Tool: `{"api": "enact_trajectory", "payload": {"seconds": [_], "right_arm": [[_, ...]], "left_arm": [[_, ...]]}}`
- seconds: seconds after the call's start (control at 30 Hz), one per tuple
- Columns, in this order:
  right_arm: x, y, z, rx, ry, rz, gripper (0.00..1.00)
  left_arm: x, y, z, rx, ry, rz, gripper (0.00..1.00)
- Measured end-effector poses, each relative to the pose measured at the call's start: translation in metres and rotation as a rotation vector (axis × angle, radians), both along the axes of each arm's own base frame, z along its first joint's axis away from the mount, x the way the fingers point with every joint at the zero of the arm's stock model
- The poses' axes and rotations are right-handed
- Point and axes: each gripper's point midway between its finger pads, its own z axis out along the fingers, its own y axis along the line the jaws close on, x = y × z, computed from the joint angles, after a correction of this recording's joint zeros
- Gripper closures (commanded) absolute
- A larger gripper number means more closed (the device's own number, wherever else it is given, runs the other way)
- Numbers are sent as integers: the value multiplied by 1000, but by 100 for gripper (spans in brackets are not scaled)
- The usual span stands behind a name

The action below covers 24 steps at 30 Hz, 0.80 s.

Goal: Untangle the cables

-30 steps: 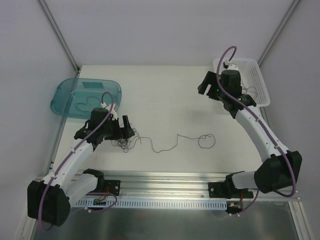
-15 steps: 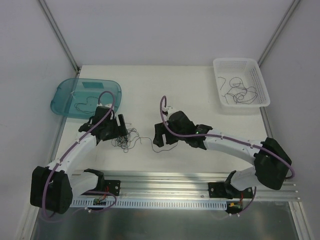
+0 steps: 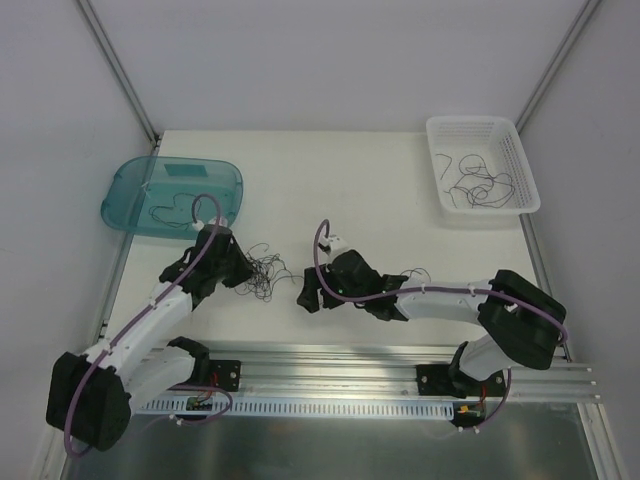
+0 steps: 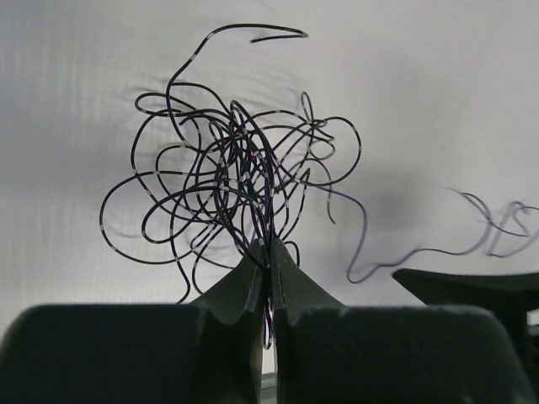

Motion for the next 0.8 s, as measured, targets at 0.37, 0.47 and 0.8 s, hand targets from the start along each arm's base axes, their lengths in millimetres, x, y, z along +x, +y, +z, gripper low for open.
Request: {"api": "enact_trajectory", "payload": {"seconds": [0.37, 0.47, 0.8], "right_arm": [[-2, 19, 37, 244, -34, 9, 25], [-4, 23, 43, 269, -37, 28, 25], [4, 43, 51, 287, -45, 48, 31]], "left_arm": [[-19, -34, 47, -311, -124, 38, 100], [-24, -42, 50, -342, -110, 20, 100], [-32, -58, 65, -428, -111, -33, 100]]}}
